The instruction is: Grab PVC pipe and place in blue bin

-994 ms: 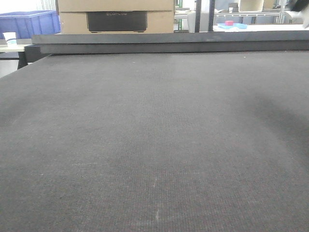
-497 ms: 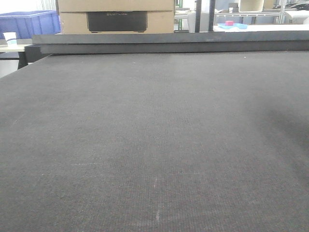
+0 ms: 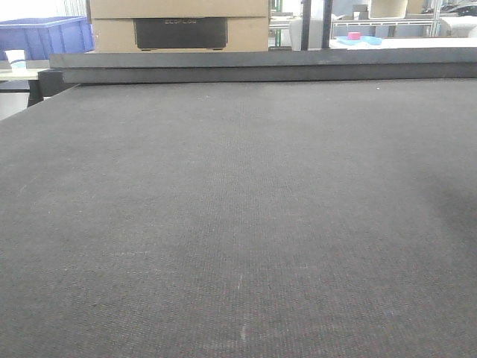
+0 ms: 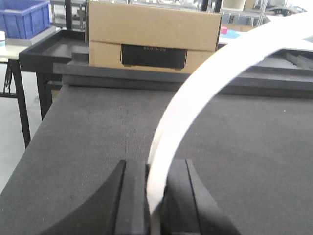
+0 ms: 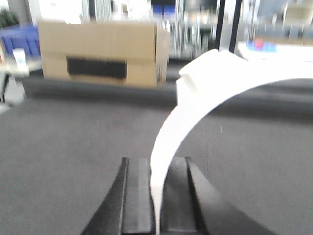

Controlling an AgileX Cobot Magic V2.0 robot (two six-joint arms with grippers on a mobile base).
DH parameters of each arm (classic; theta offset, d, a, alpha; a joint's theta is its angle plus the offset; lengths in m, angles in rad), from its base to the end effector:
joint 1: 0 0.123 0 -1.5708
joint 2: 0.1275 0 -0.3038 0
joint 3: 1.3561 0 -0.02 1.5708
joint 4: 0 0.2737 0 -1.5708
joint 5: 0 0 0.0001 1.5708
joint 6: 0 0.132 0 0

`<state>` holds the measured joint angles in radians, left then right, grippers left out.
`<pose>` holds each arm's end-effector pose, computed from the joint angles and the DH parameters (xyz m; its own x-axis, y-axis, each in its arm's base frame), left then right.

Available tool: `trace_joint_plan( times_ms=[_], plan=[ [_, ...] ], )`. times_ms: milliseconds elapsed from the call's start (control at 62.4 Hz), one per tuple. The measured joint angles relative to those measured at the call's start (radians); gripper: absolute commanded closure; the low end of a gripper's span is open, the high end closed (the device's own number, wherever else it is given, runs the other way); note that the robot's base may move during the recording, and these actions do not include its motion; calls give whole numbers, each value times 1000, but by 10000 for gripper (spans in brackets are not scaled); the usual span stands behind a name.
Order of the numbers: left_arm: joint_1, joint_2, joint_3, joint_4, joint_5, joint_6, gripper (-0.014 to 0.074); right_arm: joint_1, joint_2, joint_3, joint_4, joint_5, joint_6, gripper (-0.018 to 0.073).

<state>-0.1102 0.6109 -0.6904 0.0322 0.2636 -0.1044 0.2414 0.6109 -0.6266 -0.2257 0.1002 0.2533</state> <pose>0.1724 -0.0180 0.3798 -0.1032 -0.0623 -0.9927 0.0944 0.9929 -0.0721 0.1731 0.0395 0.3761 -0.0012 0.0292 -0.9996 -0.2173 0.9757 0.0288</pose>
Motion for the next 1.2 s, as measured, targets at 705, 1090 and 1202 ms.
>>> trace_joint_plan(
  times_ms=[705, 1090, 1202],
  plan=[
    [0, 0, 0, 15, -112, 0, 707, 0, -99, 0, -4, 14, 0, 721],
    [0, -70, 0, 76, -112, 0, 707, 0, -99, 0, -4, 18, 0, 721],
    [0, -90, 0, 78, -105, 0, 707, 0, -99, 0, -4, 18, 0, 721]
  ],
)
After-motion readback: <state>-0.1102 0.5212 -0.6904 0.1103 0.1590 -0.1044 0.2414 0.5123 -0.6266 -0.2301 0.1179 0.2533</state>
